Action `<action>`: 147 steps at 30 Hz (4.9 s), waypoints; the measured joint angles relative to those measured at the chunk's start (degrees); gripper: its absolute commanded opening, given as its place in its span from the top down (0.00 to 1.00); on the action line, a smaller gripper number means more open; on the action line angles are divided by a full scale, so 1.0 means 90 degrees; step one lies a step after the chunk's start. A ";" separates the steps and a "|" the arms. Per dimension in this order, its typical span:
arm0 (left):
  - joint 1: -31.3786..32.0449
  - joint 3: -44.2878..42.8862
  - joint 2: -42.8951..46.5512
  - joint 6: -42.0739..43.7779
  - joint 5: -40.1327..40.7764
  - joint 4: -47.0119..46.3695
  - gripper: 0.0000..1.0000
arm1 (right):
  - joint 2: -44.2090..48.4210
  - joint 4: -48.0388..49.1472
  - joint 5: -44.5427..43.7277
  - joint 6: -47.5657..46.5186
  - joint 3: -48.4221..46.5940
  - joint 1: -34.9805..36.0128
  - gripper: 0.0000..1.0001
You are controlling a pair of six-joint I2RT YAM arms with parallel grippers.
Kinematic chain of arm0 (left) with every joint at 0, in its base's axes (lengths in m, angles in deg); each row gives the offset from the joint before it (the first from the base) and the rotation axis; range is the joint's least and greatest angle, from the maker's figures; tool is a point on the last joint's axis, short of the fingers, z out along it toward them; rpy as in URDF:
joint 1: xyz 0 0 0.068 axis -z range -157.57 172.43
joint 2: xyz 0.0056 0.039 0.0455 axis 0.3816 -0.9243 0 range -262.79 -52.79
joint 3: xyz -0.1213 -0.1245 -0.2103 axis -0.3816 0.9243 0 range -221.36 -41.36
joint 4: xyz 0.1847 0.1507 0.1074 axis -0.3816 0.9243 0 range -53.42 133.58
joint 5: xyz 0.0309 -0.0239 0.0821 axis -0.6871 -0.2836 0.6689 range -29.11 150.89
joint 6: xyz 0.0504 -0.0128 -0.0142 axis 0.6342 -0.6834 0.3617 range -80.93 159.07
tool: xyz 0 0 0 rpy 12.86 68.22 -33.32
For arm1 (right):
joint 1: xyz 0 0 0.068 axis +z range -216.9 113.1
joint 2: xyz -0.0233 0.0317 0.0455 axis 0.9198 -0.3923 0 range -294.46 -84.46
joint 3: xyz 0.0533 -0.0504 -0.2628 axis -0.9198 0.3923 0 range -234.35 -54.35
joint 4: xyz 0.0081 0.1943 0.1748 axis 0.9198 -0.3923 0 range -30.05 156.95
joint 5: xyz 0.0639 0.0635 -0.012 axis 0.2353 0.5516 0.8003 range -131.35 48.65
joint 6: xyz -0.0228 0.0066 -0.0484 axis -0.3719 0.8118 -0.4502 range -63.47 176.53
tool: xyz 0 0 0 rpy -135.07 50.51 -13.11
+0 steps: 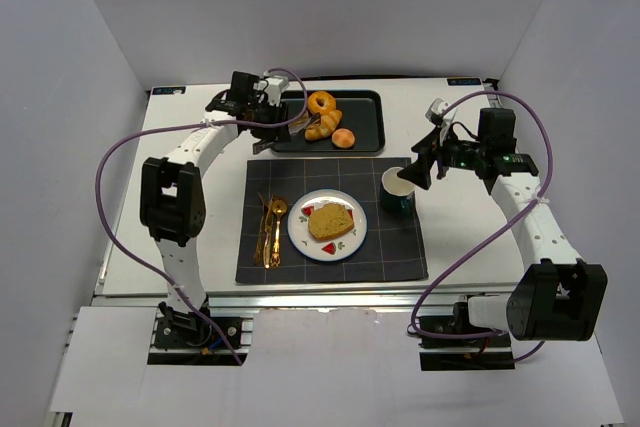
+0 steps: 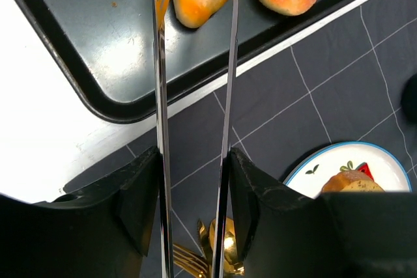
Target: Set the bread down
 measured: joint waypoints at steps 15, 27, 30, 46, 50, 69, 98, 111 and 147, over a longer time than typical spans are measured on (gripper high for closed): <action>-0.0170 0.0066 -0.0204 -0.0007 -0.0350 -0.0158 0.42 | 0.0000 0.0000 -0.0002 0.0000 0.0000 0.0002 0.11; -0.0170 0.0267 -0.0299 -0.0051 -0.0510 -0.0177 0.46 | 0.0000 0.0000 -0.0005 0.0000 0.0000 0.0002 0.11; -0.0170 0.0267 -0.0316 -0.0095 -0.0525 -0.0177 0.56 | 0.0000 0.0000 -0.0005 0.0000 0.0000 0.0002 0.11; -0.0170 0.0600 -0.0039 -0.0318 -0.0644 -0.0070 1.00 | 0.0019 -0.0002 -0.0005 0.0000 0.0032 0.0000 0.10; -0.0170 0.1192 0.0707 -0.0624 -0.0629 -0.0138 1.00 | 0.0024 -0.0002 -0.0005 0.0000 0.0034 0.0002 0.10; 0.0534 0.3888 0.4629 -0.2902 -0.0646 0.0840 1.00 | 0.0041 -0.0024 -0.0007 -0.0138 0.0124 0.0000 0.11; 0.1428 0.4393 0.5365 -0.3475 -0.0435 0.2319 0.47 | -0.0044 -0.0039 -0.0073 -0.0141 0.0114 0.0002 0.11; 0.1428 0.4146 0.5309 -0.3373 -0.0102 0.2414 0.46 | -0.0044 -0.0036 -0.0083 -0.0134 0.0117 0.0002 0.11; 0.0508 0.3320 0.4794 -0.2399 0.1928 0.1583 0.95 | -0.0044 -0.0032 0.0109 -0.0136 0.0117 0.0000 0.11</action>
